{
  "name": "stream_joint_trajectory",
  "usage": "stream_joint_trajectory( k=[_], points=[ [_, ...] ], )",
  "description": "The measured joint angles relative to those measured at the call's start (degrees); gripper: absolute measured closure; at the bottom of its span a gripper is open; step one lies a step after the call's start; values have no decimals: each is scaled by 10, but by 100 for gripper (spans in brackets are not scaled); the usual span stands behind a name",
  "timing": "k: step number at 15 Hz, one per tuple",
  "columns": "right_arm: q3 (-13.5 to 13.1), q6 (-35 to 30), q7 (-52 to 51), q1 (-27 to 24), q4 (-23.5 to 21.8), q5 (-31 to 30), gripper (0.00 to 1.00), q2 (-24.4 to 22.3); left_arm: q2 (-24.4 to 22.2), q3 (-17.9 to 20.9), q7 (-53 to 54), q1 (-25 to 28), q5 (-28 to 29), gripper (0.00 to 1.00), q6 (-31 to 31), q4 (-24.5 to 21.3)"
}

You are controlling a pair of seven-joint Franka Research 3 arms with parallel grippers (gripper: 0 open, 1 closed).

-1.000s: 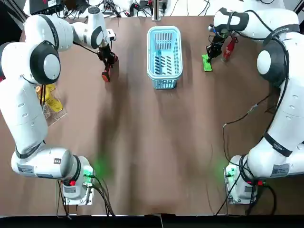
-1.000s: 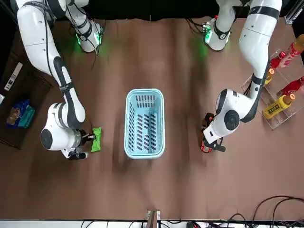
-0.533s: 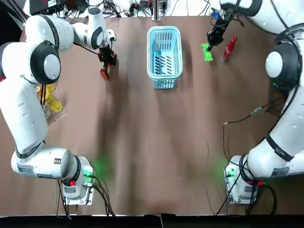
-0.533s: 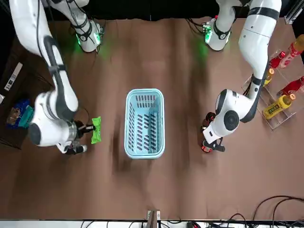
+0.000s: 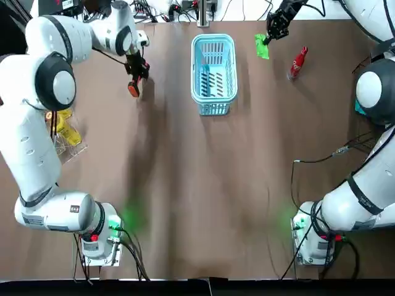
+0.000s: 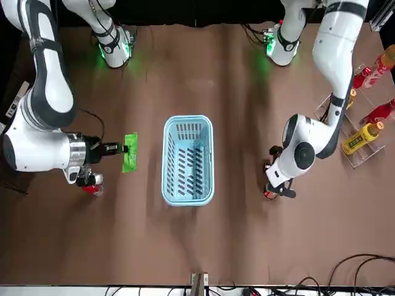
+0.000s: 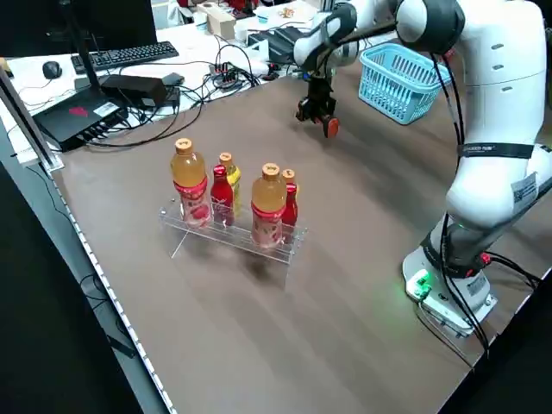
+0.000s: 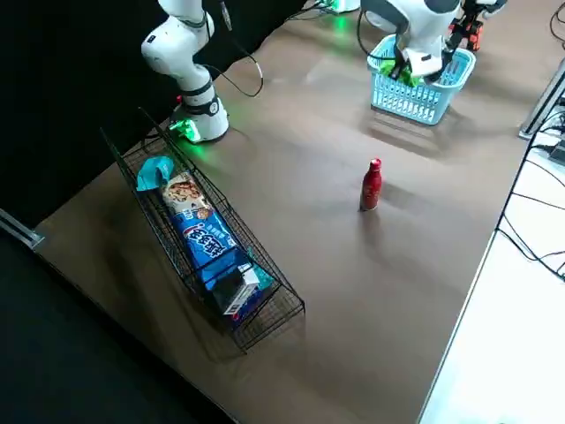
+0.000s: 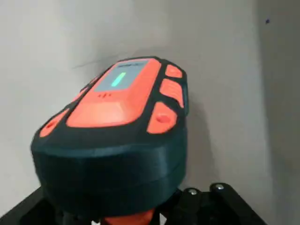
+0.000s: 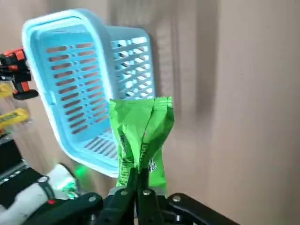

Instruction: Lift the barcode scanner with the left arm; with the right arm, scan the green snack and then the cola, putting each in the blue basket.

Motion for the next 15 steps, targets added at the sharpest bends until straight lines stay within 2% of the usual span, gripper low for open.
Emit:
stream_joint_trajectory(
  k=[4, 9, 13, 15],
  points=[
    [2, 8, 62, 43, 8, 60, 99, 0, -70, -3, 0, 10, -7, 86, -119, 27],
    [2, 23, 96, 74, 16, 104, 99, 0, -141, -6, 0, 11, -115, 86, -265, 72],
    [3, 62, 126, 106, 16, 134, 99, 1, -158, -27, -28, 11, -223, 86, -354, 116],
    [3, 92, 145, 123, 16, 138, 99, 3, -158, -52, -59, 11, -264, 86, -371, 124]
  ],
)
